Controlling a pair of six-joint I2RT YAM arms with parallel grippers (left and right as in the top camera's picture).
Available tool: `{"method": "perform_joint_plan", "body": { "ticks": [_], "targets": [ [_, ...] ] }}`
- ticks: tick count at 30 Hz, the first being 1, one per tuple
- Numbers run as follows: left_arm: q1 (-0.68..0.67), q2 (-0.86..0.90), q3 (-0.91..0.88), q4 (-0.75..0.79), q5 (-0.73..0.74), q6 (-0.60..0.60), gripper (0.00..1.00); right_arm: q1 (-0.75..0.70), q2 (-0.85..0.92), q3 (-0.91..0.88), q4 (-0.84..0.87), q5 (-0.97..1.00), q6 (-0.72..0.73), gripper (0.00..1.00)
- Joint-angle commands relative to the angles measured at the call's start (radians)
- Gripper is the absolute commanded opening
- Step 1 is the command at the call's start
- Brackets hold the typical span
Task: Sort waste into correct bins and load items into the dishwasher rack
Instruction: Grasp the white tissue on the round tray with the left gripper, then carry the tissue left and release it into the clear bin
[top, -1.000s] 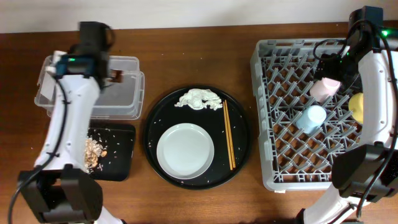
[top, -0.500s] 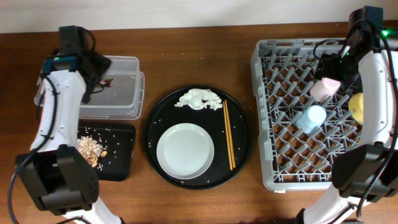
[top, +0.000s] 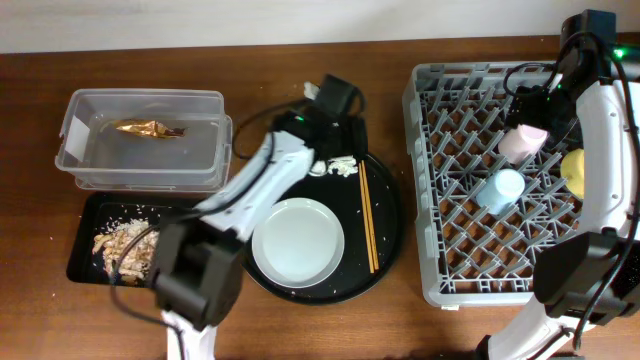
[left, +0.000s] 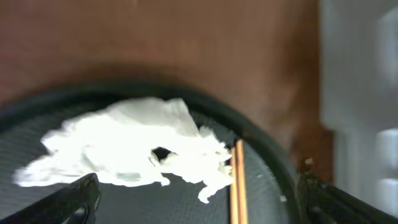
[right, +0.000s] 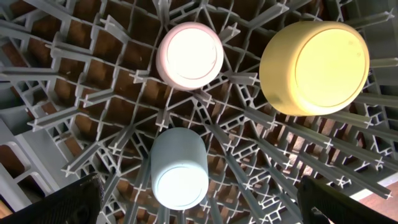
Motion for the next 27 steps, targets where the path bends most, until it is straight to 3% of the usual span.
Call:
{"method": "perform_joint_plan", "body": {
  "ticks": [1, 2, 9, 11, 14, 17, 22, 27],
  "targets": [
    [-0.016, 0.080, 0.000, 0.006, -0.098, 0.019, 0.95, -0.003, 0.003, 0.001, 0.000, 0.013, 0.009, 0.98],
    [-0.016, 0.098, 0.000, 0.006, -0.134, 0.019, 0.90, -0.003, 0.003, 0.001, 0.000, 0.013, 0.009, 0.98],
    [-0.016, 0.206, 0.000, 0.052, -0.173, 0.018, 0.89, -0.003, 0.003, 0.001, 0.000, 0.013, 0.009, 0.98],
    [-0.016, 0.225, 0.000, 0.053, -0.174, 0.018, 0.77, -0.003, 0.003, 0.001, 0.000, 0.013, 0.009, 0.98],
    [-0.016, 0.212, 0.000, 0.050, -0.172, 0.018, 0.34, -0.003, 0.003, 0.001, 0.000, 0.013, 0.009, 0.98],
    [-0.015, 0.135, 0.000, 0.001, -0.173, 0.019, 0.02, -0.003, 0.003, 0.001, 0.000, 0.013, 0.009, 0.98],
    [0.006, -0.080, 0.000, -0.026, -0.233, -0.001, 0.02, -0.003, 0.003, 0.001, 0.000, 0.013, 0.009, 0.98],
    [0.248, -0.100, 0.000, -0.051, -0.244, -0.001, 0.02, -0.003, 0.003, 0.001, 0.000, 0.013, 0.009, 0.98]
  ]
}}
